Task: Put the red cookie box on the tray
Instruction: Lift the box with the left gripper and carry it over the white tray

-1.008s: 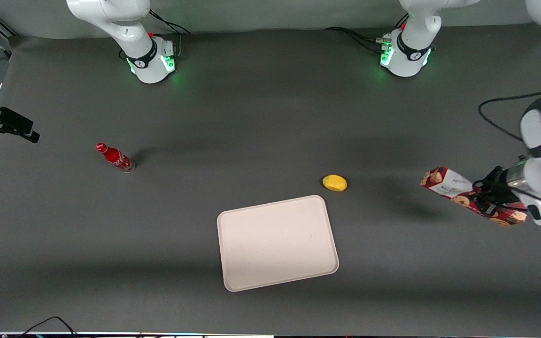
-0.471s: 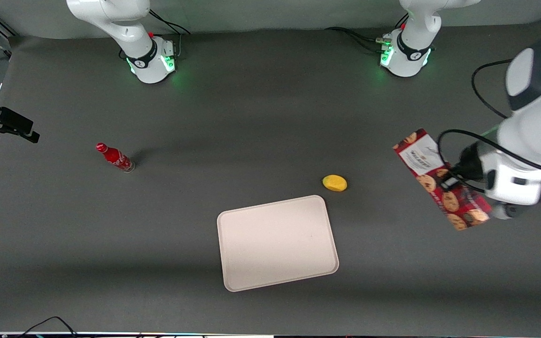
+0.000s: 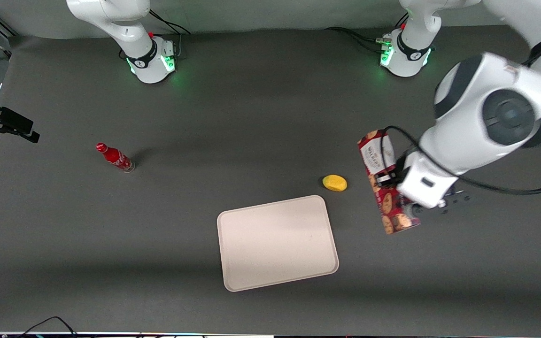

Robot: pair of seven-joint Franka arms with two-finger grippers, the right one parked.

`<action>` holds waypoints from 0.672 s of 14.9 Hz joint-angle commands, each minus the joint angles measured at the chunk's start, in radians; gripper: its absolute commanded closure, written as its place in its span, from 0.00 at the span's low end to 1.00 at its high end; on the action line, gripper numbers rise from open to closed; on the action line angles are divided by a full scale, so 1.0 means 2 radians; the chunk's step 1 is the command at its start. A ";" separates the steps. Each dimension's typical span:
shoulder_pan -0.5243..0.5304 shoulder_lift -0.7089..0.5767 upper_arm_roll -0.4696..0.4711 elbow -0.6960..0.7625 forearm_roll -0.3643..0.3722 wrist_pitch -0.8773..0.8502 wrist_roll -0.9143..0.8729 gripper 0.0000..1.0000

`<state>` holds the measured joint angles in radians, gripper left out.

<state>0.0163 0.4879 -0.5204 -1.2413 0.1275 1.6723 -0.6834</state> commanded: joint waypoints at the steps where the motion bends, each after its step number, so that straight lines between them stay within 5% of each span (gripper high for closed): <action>1: -0.033 0.082 -0.011 0.032 0.044 0.060 -0.028 1.00; 4: -0.050 0.129 -0.019 0.029 0.105 0.119 -0.093 1.00; 10: -0.063 0.212 -0.025 0.025 0.169 0.239 -0.151 1.00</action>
<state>-0.0866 0.8361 -0.5622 -1.2335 0.3763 2.0748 -0.9073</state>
